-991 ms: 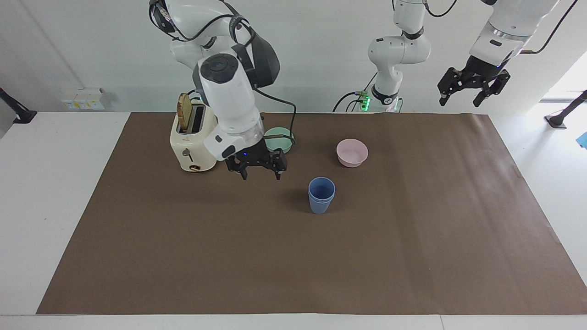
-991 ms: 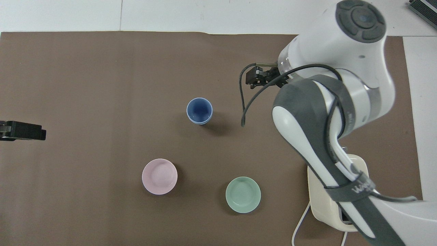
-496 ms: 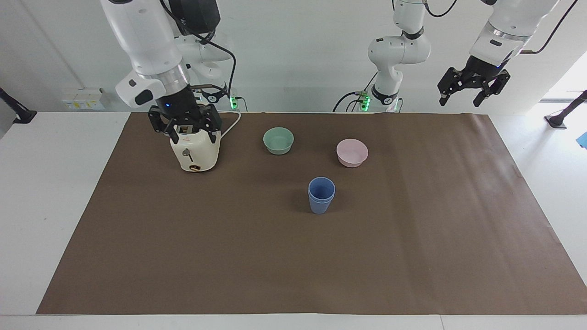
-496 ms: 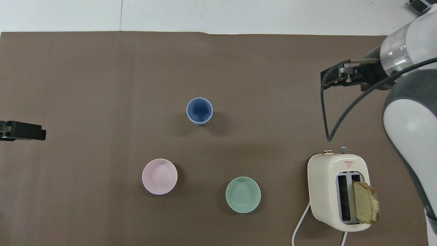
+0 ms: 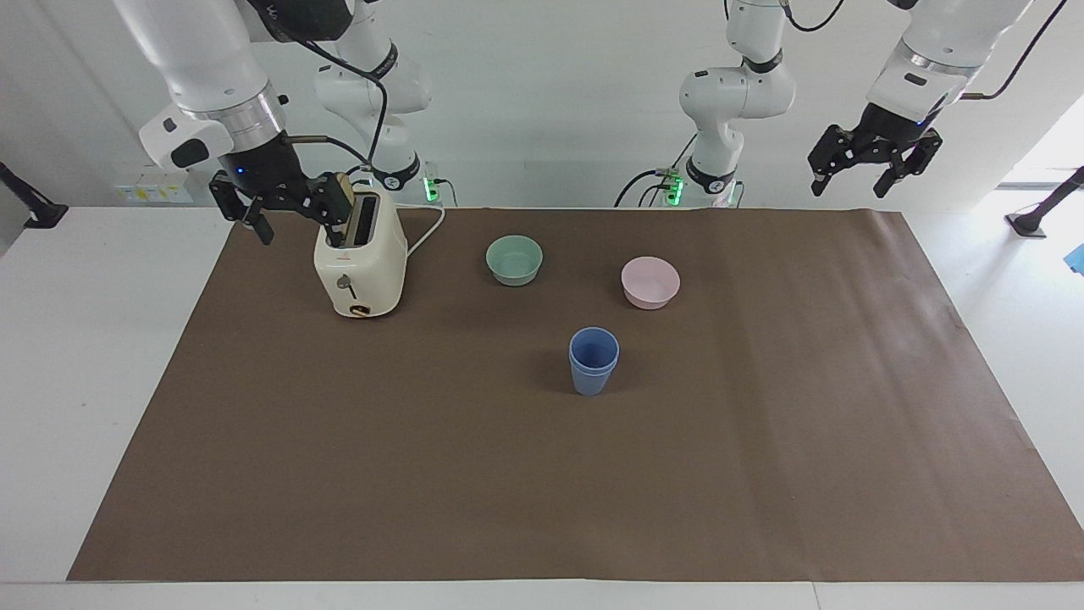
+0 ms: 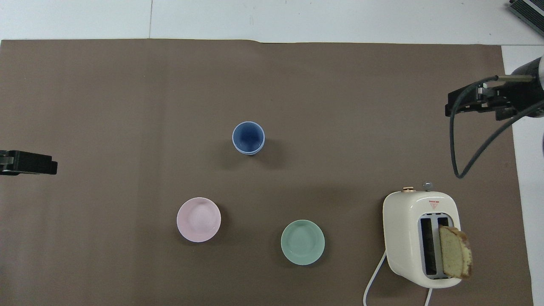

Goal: Stack blue cups with both arms

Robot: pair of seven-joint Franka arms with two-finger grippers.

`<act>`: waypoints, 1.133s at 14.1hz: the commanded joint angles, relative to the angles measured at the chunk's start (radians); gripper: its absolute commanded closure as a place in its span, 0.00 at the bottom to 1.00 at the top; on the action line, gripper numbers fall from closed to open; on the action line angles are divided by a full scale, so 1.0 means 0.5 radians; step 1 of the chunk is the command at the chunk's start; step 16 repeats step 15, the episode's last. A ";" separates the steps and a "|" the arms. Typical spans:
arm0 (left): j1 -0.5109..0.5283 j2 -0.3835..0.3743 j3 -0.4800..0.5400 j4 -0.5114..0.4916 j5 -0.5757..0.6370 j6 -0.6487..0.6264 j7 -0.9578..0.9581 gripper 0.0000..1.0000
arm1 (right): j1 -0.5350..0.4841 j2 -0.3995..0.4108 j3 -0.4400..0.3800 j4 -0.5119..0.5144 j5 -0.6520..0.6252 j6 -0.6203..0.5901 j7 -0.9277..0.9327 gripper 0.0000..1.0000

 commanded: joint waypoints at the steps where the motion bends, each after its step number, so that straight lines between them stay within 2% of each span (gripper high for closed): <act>1: -0.022 -0.016 0.025 0.011 -0.022 -0.037 0.020 0.00 | -0.020 -0.026 0.011 -0.052 -0.016 0.029 -0.140 0.00; 16: -0.022 -0.016 0.025 0.011 -0.022 -0.040 0.020 0.00 | -0.020 -0.047 -0.001 -0.079 -0.001 0.030 -0.143 0.00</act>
